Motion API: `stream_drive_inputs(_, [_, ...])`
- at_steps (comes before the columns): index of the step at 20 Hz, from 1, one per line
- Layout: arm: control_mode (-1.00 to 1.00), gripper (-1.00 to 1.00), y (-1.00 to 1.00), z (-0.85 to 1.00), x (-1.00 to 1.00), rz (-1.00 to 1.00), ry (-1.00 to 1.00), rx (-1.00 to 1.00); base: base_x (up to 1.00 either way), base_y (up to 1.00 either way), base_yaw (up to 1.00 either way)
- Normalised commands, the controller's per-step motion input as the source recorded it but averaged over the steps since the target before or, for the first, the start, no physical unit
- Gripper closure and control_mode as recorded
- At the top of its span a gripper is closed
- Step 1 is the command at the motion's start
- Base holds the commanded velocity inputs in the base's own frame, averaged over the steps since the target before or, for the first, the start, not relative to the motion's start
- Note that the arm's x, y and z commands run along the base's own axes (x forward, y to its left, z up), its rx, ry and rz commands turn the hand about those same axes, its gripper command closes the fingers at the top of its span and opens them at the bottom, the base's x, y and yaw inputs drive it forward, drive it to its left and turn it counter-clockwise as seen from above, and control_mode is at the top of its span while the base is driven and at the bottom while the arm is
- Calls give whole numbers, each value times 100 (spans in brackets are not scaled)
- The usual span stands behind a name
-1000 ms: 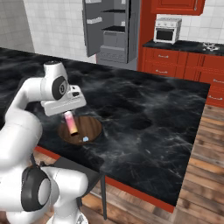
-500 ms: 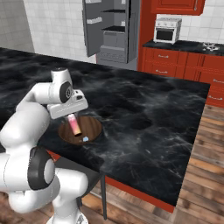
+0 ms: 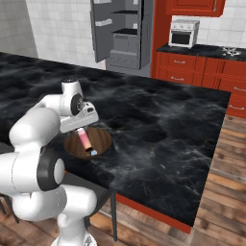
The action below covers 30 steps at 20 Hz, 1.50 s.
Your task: Open the fridge, grab two sodas, and place both sodas inside the bowl with ice on the dining counter.
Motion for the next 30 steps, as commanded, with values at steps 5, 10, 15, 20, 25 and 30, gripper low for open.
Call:
stream_drive_inputs(5, [-100,100,0,-31,10,3,0,-1,0,0,0])
stream_drive_inputs(10, [-100,100,1,-30,15,3,0,-1,0,0,0])
stream_drive_inputs(15, [-100,100,4,-26,21,2,0,0,0,0,0])
stream_drive_inputs(20, [-100,100,15,-20,18,3,0,0,0,0,0])
stream_drive_inputs(25, [-100,100,19,-22,17,3,1,0,0,0,0])
stream_drive_inputs(30, [-100,-100,14,-21,7,4,0,0,0,0,0])
